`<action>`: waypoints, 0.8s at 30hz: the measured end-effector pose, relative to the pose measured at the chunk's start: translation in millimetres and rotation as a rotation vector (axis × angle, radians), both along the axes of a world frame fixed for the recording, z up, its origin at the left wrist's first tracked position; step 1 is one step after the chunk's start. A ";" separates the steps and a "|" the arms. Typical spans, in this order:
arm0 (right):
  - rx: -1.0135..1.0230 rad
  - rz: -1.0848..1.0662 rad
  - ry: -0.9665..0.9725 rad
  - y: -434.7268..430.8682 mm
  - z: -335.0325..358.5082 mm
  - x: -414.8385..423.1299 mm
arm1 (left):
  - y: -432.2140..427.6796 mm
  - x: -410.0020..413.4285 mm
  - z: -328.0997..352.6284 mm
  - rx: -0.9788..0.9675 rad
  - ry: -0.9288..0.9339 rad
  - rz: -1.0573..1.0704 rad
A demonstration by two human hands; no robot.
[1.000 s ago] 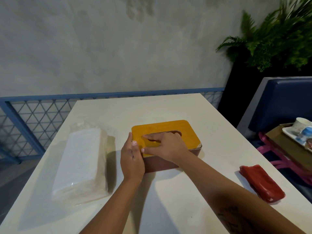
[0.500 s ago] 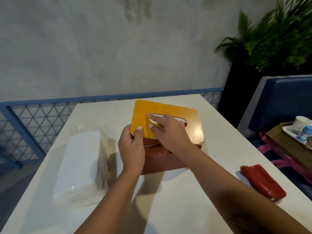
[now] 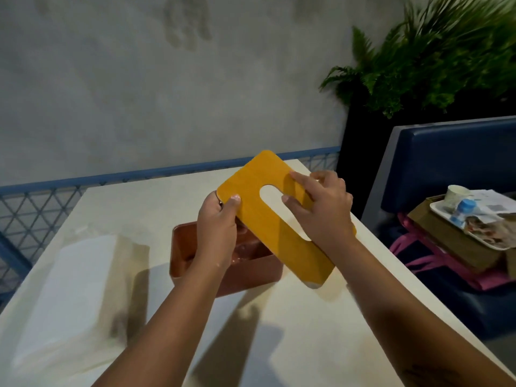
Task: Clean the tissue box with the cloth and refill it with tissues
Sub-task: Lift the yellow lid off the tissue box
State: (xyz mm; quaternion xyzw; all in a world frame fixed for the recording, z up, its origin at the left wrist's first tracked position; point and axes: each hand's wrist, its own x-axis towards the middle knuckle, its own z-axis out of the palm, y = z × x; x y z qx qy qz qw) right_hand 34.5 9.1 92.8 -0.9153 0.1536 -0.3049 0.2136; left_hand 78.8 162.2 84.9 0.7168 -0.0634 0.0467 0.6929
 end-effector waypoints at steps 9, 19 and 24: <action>0.159 0.153 0.169 -106.2 -28.9 -26.2 | -101.7 -3.9 -9.7 0.023 -0.009 0.002; 0.301 0.063 0.246 -178.2 -81.8 -1.2 | -198.4 19.2 -66.6 0.289 0.063 0.013; 0.352 0.055 0.342 -185.5 -101.7 14.9 | -216.4 22.8 -99.0 0.339 0.137 0.104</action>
